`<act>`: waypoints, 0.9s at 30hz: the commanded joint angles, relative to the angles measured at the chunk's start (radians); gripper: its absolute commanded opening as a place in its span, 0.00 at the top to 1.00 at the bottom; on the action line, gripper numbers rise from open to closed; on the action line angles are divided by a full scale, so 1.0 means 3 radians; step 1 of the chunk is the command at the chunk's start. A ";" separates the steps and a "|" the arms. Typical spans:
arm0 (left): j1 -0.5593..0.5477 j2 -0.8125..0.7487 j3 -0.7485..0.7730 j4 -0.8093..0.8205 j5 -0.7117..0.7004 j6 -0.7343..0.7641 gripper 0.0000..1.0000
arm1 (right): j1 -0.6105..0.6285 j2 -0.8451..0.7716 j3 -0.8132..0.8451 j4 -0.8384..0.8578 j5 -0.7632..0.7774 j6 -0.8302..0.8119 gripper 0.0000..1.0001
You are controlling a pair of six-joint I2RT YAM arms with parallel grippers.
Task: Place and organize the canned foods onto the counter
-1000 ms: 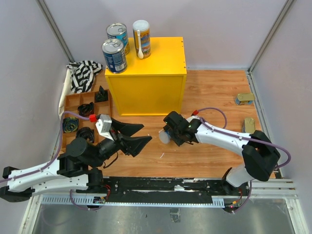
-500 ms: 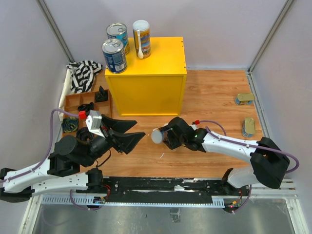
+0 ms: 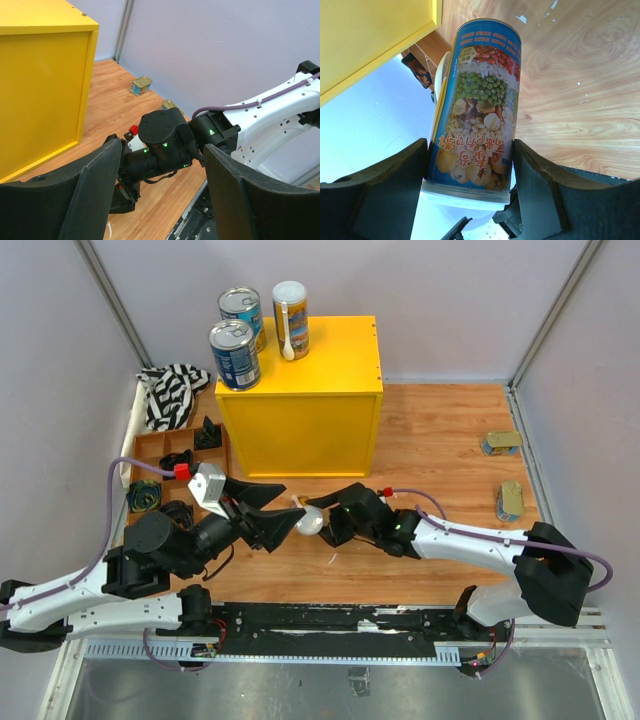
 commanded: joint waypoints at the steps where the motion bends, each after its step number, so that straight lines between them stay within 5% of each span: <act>1: -0.0021 0.0069 0.0104 0.0031 -0.0073 0.0088 0.28 | 0.0075 -0.0074 0.0067 0.0417 -0.0029 0.0688 0.77; 10: -0.0021 0.0095 0.0048 -0.0111 -0.0148 0.0057 0.27 | 0.0182 -0.0368 0.0212 -0.0465 -0.0119 0.0814 0.74; 19: -0.0021 0.0112 0.0004 -0.0092 -0.0189 0.0006 0.27 | 0.0174 -0.0421 0.0206 -0.0613 -0.0085 0.0897 0.63; 22: -0.0021 0.0129 -0.0005 -0.0069 -0.0196 0.0001 0.27 | 0.0124 -0.0393 0.0188 -0.0588 -0.0096 0.0874 0.39; 24: -0.0021 0.0135 -0.0018 -0.0052 -0.0201 0.0001 0.27 | 0.0082 -0.0389 0.0161 -0.0544 -0.0099 0.0849 0.01; 27: -0.0022 0.0146 -0.0045 -0.0021 -0.0208 -0.0008 0.26 | 0.0024 -0.0402 0.0128 -0.0510 -0.0090 0.0783 0.01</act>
